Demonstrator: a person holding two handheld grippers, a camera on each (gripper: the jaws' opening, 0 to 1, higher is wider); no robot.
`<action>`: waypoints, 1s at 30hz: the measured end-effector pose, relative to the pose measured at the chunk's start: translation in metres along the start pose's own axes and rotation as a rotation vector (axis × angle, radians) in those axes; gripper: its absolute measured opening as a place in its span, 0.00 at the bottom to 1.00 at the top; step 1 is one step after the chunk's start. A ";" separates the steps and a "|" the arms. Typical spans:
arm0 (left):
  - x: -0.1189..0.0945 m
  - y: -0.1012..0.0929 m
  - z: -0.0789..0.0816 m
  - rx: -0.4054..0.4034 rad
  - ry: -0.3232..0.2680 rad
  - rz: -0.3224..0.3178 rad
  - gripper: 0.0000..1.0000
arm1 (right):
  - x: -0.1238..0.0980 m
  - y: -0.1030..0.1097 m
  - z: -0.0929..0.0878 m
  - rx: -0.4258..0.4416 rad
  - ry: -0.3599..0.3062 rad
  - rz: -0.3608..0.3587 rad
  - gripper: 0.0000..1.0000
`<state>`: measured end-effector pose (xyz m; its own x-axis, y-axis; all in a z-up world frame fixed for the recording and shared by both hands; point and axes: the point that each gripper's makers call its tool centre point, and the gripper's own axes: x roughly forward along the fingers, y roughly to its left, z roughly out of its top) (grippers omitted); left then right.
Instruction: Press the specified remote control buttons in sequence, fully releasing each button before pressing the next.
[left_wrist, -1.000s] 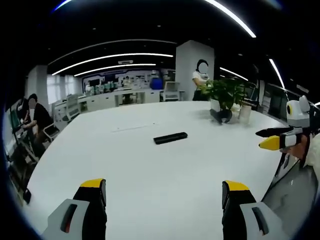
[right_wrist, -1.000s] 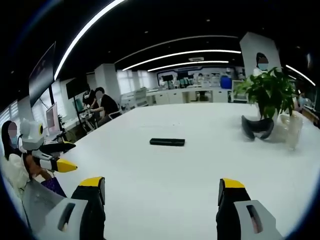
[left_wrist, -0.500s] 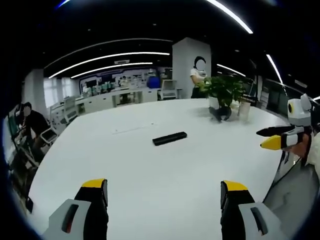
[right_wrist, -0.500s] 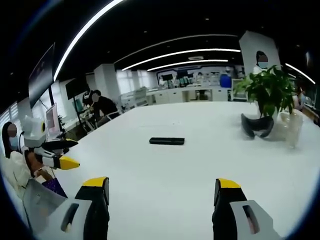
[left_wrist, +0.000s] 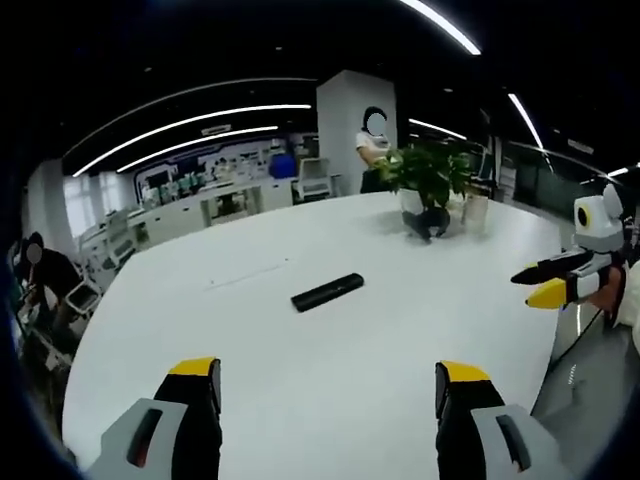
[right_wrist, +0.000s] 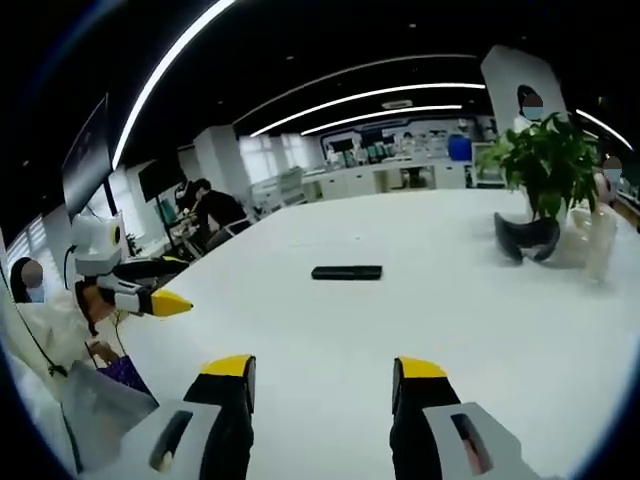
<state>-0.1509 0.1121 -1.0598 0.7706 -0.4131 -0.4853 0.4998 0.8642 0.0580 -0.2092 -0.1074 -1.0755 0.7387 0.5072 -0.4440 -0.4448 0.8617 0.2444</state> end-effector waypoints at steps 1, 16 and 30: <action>0.002 0.000 0.001 0.002 0.004 -0.007 0.90 | 0.000 0.001 0.000 -0.001 0.002 0.004 0.50; 0.054 0.005 0.029 0.092 0.054 -0.113 0.85 | 0.005 0.009 -0.015 0.037 0.093 0.073 0.17; 0.111 0.014 0.040 0.203 0.114 -0.183 0.77 | 0.010 0.010 -0.029 0.058 0.166 0.096 0.01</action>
<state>-0.0423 0.0671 -1.0781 0.6166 -0.5123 -0.5978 0.7044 0.6982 0.1282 -0.2211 -0.0938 -1.1023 0.5987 0.5815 -0.5508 -0.4757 0.8114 0.3395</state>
